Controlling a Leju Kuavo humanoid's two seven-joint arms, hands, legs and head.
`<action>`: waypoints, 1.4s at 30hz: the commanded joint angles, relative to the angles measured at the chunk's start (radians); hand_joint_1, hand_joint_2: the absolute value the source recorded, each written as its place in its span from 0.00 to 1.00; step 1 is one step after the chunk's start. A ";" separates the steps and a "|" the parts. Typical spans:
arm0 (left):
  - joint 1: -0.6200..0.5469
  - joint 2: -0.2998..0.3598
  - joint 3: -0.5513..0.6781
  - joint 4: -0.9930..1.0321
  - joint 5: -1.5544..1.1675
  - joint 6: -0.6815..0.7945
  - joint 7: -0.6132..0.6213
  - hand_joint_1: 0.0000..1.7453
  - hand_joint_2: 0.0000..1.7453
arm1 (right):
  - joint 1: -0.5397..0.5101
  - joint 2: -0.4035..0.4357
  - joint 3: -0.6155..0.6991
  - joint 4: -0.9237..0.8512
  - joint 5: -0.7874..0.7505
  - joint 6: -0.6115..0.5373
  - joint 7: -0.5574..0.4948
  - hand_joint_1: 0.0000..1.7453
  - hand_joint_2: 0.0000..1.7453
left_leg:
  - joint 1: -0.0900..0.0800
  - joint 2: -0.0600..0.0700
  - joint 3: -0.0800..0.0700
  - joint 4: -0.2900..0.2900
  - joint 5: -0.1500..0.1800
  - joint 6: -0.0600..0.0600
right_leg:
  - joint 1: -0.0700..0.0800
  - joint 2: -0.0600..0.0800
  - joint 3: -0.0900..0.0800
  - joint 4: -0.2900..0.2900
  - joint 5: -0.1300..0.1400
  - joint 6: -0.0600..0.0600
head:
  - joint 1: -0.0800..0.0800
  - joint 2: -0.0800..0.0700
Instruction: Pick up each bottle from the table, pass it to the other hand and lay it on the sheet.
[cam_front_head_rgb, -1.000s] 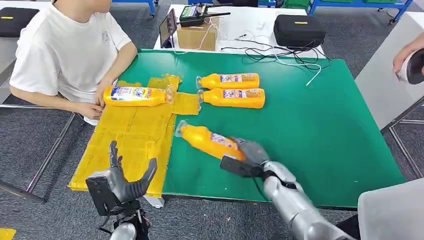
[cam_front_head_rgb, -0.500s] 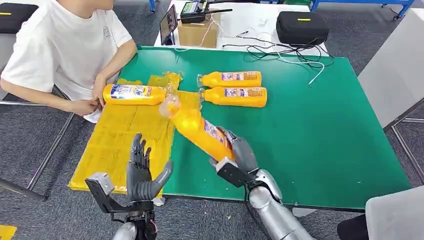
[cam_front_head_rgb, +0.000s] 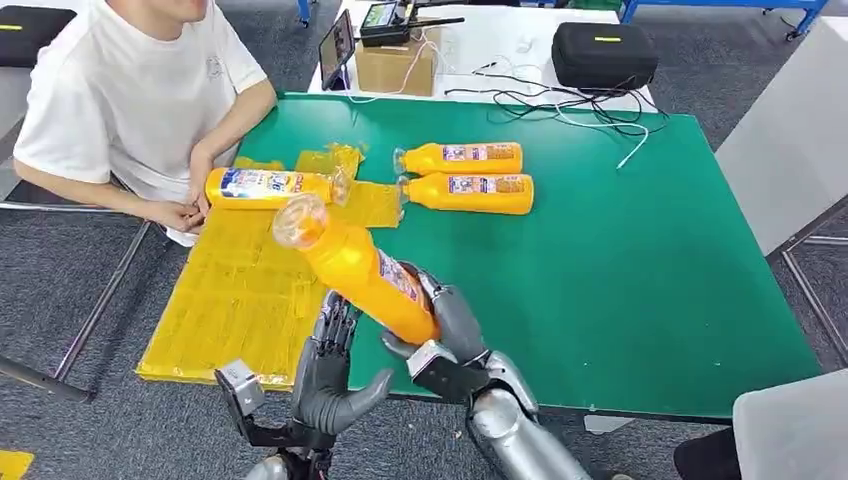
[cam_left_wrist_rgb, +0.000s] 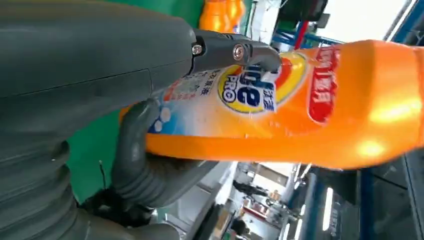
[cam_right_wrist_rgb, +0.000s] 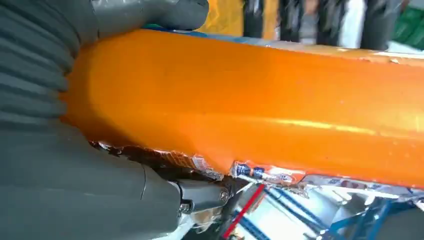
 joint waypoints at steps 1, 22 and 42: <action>-0.054 -0.004 0.022 0.022 0.068 -0.059 0.013 0.00 1.00 | -0.032 -0.028 0.258 0.020 0.130 -0.045 -0.041 1.00 1.00 | 0.001 0.000 0.001 0.000 0.000 -0.001 | 0.001 -0.001 0.001 -0.001 0.000 -0.002 | 0.000 0.000; -0.026 -0.031 0.087 -0.076 0.157 -0.087 -0.054 1.00 1.00 | -0.022 -0.010 0.300 0.112 0.013 0.101 -0.087 1.00 1.00 | 0.003 -0.002 0.001 0.000 -0.001 -0.002 | 0.003 -0.003 0.003 -0.001 -0.001 -0.003 | 0.000 0.000; -0.115 -0.057 0.158 0.076 -0.142 0.385 -0.051 1.00 1.00 | 0.127 -0.061 0.142 -0.037 -0.044 -0.055 -0.090 0.00 0.00 | 0.003 -0.006 0.001 0.001 -0.001 -0.003 | 0.003 -0.007 0.003 -0.001 -0.002 -0.004 | 0.001 0.000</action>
